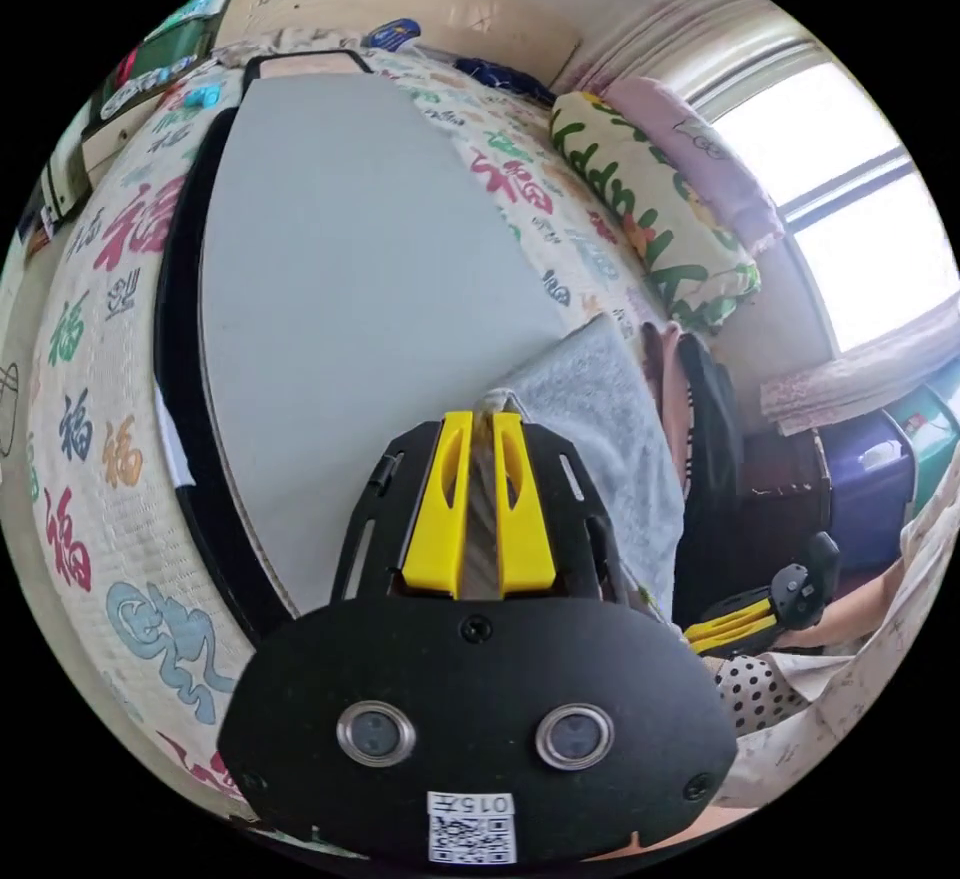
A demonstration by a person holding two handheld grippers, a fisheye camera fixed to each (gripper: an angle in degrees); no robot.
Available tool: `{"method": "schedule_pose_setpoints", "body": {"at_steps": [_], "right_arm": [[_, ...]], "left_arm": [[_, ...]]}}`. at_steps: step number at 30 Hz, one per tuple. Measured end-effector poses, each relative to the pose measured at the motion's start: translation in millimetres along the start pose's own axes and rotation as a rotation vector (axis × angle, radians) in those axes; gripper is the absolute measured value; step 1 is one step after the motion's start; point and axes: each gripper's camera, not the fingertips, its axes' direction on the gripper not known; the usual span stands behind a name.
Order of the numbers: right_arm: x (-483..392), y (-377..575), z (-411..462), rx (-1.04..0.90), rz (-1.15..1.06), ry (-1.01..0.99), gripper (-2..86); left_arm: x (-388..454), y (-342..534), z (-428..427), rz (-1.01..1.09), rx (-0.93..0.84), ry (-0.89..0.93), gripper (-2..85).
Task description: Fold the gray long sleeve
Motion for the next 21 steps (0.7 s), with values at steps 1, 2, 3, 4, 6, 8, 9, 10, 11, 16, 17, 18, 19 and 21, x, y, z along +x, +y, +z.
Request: {"method": "schedule_pose_setpoints", "body": {"at_steps": [1, 2, 3, 4, 6, 8, 9, 10, 11, 16, 17, 18, 19, 21], "right_arm": [[-4, -12, 19, -0.04, 0.005, 0.007, 1.4], [-7, -22, 34, -0.073, 0.015, 0.021, 1.6], [-9, -27, 39, -0.086, 0.023, 0.028, 1.6], [-13, -37, 46, -0.112, 0.039, 0.03, 1.8], [-23, -48, 54, -0.156, 0.028, 0.037, 1.9], [-39, -56, 60, -0.188, -0.035, 0.099, 2.1], [-42, -57, 62, -0.195, -0.051, 0.117, 2.1], [-46, -61, 69, -0.213, -0.069, 0.148, 2.2], [-46, -65, 77, -0.238, -0.061, 0.175, 2.2], [-45, -93, 101, -0.285, 0.043, 0.21, 2.6], [-49, -100, 105, -0.293, 0.05, 0.229, 2.6], [-51, -103, 107, -0.297, 0.051, 0.241, 2.7], [-55, -109, 110, -0.303, 0.052, 0.262, 2.7], [-61, -115, 114, -0.307, 0.056, 0.295, 2.6]], "left_arm": [[-28, 16, 13, -0.031, -0.02, 0.014, 2.9], [-51, 28, 20, -0.069, -0.009, 0.054, 2.6], [-61, 33, 23, -0.09, -0.002, 0.069, 2.5], [-72, 43, 26, -0.099, 0.008, 0.076, 2.1], [-76, 55, 28, -0.07, 0.011, 0.032, 1.5], [-84, 71, 24, -0.078, 0.027, 0.031, 0.9], [-86, 75, 23, -0.083, 0.028, 0.03, 0.8], [-91, 83, 25, -0.096, 0.018, 0.022, 0.5], [-94, 92, 30, -0.103, -0.004, 0.005, 0.3], [-128, 134, 20, -0.317, 0.035, -0.181, 1.1], [-142, 145, 14, -0.38, 0.066, -0.075, 2.4], [-148, 150, 13, -0.398, 0.084, -0.007, 3.8], [-155, 157, 15, -0.413, 0.118, 0.103, 6.5], [-155, 159, 27, -0.399, 0.115, 0.19, 8.5]]}}
